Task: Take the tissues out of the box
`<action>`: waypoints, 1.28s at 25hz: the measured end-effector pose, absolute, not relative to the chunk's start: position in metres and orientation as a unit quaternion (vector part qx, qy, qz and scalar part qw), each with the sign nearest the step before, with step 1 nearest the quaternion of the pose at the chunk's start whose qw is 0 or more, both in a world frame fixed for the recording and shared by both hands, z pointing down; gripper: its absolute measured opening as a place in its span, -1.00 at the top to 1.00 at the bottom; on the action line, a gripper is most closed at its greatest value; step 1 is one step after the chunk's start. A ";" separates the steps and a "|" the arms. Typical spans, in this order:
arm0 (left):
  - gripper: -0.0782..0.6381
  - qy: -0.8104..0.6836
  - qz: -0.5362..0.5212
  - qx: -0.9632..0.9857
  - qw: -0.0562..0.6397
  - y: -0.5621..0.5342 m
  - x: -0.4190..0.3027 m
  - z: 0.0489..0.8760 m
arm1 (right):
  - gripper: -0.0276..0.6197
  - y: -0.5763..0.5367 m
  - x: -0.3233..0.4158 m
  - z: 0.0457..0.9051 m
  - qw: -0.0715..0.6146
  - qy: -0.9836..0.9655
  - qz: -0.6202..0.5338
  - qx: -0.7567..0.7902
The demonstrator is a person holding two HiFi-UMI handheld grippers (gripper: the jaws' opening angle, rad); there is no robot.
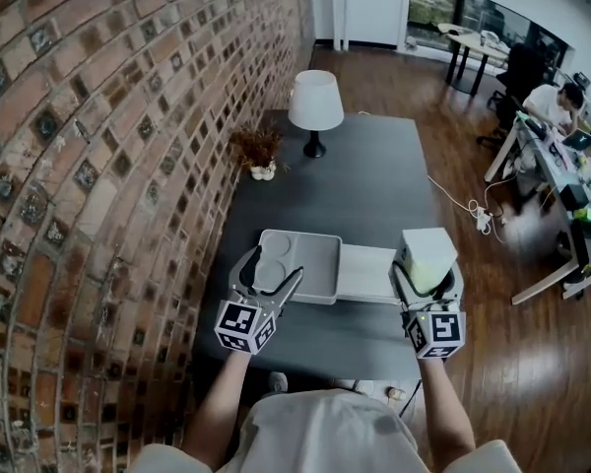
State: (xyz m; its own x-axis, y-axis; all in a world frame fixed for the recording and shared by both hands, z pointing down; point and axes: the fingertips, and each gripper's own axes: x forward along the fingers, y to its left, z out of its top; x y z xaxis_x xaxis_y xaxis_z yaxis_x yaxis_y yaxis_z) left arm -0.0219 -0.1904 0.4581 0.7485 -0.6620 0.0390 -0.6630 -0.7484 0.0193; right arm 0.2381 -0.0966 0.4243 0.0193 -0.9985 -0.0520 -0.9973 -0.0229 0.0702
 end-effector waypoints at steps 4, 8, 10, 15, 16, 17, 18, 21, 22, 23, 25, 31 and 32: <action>-0.30 -0.356 0.021 0.934 -0.011 -0.183 -0.021 0.457 | -0.51 -0.078 0.232 0.423 -0.002 -0.687 -0.070 0.723; -0.30 -0.363 0.018 0.930 -0.048 -0.175 -0.018 0.451 | -0.51 -0.064 0.231 0.423 -0.017 -0.667 -0.083 0.740; -0.30 -0.370 0.012 0.927 -0.063 -0.170 -0.016 0.445 | -0.51 -0.057 0.232 0.421 -0.027 -0.659 -0.083 0.747; -0.30 -0.383 0.008 0.921 -0.072 -0.161 -0.015 0.440 | -0.51 -0.042 0.233 0.426 -0.042 -0.647 -0.075 0.758; -0.30 -0.390 0.005 0.918 -0.069 -0.161 -0.018 0.442 | -0.51 -0.039 0.232 0.427 -0.040 -0.648 -0.076 0.757; -0.30 -0.396 0.003 0.916 -0.066 -0.163 -0.021 0.442 | -0.51 -0.037 0.230 0.429 -0.036 -0.649 -0.078 0.756; -0.30 -0.403 0.001 0.913 -0.062 -0.164 -0.023 0.441 | -0.51 -0.036 0.227 0.430 -0.030 -0.650 -0.082 0.755; -0.30 -0.424 -0.006 0.904 -0.047 -0.167 -0.031 0.442 | -0.51 -0.034 0.218 0.434 -0.018 -0.657 -0.088 0.748; -0.30 -0.429 -0.006 0.902 -0.047 -0.166 -0.032 0.444 | -0.51 -0.034 0.216 0.436 -0.017 -0.660 -0.086 0.746; -0.30 -0.433 -0.004 0.900 -0.049 -0.166 -0.033 0.445 | -0.51 -0.034 0.214 0.438 -0.018 -0.662 -0.083 0.745; -0.30 -0.435 0.002 0.899 -0.058 -0.164 -0.031 0.446 | -0.51 -0.035 0.213 0.442 -0.020 -0.664 -0.076 0.743; -0.30 -0.439 0.005 0.895 -0.076 -0.163 -0.032 0.441 | -0.51 -0.045 0.211 0.440 -0.009 -0.665 -0.077 0.743; -0.30 -0.440 0.005 0.895 -0.076 -0.164 -0.034 0.443 | -0.51 -0.046 0.212 0.440 -0.010 -0.664 -0.076 0.744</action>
State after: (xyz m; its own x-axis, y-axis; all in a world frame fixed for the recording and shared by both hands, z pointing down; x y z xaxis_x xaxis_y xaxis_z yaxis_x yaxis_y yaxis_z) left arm -0.0336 -0.1635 0.4427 0.6123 -0.7884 -0.0587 -0.7870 -0.6007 -0.1407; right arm 0.2117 -0.0455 0.4402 0.1078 -0.9860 -0.1272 -0.9891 -0.1192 0.0859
